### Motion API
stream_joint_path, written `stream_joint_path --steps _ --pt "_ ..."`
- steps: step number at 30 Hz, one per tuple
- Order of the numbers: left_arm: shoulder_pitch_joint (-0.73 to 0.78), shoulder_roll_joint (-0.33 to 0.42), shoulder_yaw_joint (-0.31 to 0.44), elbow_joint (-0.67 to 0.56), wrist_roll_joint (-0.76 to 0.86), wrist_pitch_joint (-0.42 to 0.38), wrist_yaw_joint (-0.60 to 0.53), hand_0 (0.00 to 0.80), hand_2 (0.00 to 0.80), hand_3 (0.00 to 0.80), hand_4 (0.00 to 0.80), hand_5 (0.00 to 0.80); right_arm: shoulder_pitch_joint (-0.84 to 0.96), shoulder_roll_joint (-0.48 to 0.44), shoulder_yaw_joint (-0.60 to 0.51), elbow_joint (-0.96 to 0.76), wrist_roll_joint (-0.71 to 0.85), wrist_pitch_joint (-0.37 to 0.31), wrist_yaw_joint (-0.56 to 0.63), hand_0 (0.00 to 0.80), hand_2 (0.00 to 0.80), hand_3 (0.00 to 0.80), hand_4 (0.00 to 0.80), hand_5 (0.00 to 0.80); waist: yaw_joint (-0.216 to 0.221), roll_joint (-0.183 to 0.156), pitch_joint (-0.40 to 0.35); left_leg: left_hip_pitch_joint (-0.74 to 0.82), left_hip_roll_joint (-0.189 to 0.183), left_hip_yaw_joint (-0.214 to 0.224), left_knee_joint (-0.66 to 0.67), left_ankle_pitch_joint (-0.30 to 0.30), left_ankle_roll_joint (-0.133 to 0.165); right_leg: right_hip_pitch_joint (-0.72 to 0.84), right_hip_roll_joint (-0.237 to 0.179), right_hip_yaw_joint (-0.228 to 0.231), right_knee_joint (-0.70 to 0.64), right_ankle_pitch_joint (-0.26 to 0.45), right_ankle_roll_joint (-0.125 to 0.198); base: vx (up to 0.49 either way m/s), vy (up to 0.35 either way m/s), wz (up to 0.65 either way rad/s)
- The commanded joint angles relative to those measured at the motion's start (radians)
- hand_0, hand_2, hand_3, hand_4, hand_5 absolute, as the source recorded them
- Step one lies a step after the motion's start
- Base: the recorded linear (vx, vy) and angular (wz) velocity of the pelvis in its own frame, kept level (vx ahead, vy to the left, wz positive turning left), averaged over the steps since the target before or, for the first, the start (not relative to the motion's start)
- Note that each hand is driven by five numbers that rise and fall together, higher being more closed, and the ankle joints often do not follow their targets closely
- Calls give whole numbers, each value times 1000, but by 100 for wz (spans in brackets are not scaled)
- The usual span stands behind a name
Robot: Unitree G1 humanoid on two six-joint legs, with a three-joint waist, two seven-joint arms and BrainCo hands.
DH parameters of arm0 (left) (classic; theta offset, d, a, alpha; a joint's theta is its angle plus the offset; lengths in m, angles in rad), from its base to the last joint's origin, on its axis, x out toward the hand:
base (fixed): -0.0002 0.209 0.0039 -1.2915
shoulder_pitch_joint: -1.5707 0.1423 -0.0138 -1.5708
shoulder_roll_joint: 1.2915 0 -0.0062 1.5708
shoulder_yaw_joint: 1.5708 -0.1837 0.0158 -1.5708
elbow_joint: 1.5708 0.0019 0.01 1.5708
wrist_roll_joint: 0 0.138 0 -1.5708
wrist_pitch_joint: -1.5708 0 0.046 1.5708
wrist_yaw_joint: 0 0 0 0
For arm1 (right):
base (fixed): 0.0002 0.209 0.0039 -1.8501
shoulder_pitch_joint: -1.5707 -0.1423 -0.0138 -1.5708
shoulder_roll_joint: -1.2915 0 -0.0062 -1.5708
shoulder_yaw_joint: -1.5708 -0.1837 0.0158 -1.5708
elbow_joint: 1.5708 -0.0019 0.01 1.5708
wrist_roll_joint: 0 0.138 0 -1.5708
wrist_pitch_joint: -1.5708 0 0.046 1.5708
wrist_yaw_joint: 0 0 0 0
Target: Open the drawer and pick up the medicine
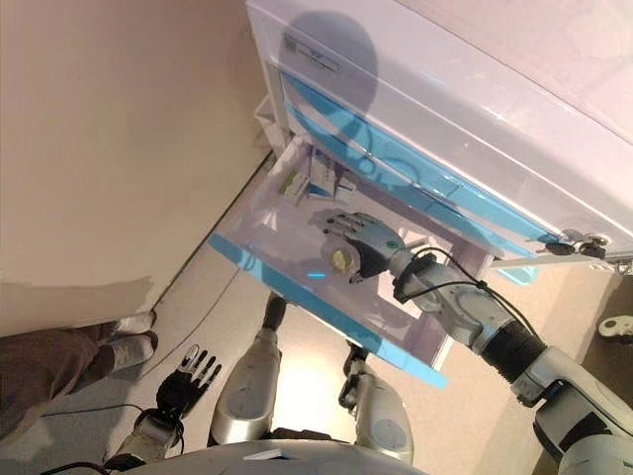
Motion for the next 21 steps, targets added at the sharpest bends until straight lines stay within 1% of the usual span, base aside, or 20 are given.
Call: stream_joint_path --steps 1,8,20,21 --pt "19 18 -35 13 20 10 -7 0 0 0 0 0 -32 -2 45 -42 -18 -16 -48 0 0 0 0 0 1 -16 -28 -44 -68 26 -4 -3 68 -9 -28 17 60 9 43 0 0 0" --pt "19 13 -39 4 18 14 1 0 0 0 0 0 -32 4 54 -15 -20 -17 -54 0 0 0 0 0 -2 -11 -27 -40 -66 29 -7 -1 69 -14 -30 15 65 10 42 0 0 0" --pt "9 11 -35 8 6 16 10 0 0 0 0 0 -36 12 62 10 -24 -20 -41 0 0 0 0 0 -8 -12 -26 -35 -62 36 -13 0 69 -21 -30 19 67 12 44 0 0 0" --pt "9 10 -34 10 6 15 10 0 0 0 0 0 -35 14 63 16 -24 -21 -42 56 56 56 56 56 -8 -12 -25 -34 -62 37 -14 0 69 -21 -30 17 67 12 43 0 0 0"
